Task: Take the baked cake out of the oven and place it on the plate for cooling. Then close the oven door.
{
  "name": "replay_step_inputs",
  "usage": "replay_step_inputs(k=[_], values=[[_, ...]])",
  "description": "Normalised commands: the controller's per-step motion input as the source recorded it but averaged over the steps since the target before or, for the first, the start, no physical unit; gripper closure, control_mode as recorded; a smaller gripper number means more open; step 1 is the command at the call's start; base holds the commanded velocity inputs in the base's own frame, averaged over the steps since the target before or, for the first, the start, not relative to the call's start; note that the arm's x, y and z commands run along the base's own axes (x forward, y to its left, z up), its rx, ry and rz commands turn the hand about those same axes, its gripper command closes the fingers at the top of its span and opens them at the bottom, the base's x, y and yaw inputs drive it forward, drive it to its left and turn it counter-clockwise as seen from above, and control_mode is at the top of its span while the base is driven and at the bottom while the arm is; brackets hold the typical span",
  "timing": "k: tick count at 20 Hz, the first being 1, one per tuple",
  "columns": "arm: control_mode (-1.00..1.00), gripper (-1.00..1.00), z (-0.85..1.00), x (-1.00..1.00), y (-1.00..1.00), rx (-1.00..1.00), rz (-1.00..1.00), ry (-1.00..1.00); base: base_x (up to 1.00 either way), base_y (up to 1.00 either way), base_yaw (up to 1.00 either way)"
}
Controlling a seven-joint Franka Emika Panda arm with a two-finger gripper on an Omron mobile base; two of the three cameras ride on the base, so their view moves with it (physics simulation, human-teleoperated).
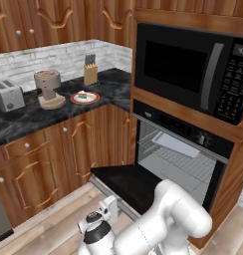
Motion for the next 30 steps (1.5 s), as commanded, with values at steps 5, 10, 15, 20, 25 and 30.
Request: replay_step_inputs(k=[5, 10, 15, 20, 25, 30], values=[[-1.00, -1.00, 0.00, 0.87, 0.00, -0.47, -0.36, -0.42, 0.00, 0.00, 0.00], [-1.00, -1.00, 0.00, 0.97, -0.07, -0.40, -0.36, -0.30, 0.00, 0.00, 0.00], [-1.00, -1.00, 0.00, 0.99, -0.32, -0.34, -0.34, -0.20, 0.00, 0.00, 0.00], [-1.00, -1.00, 0.00, 1.00, -0.58, -0.27, -0.28, -0.14, 0.00, 0.00, 0.00], [-1.00, -1.00, 0.00, 1.00, -0.76, -0.19, -0.22, -0.10, 0.00, 0.00, 0.00], [-1.00, -1.00, -0.01, 1.00, -0.92, -0.13, -0.17, -0.05, 0.00, 0.00, 0.00]])
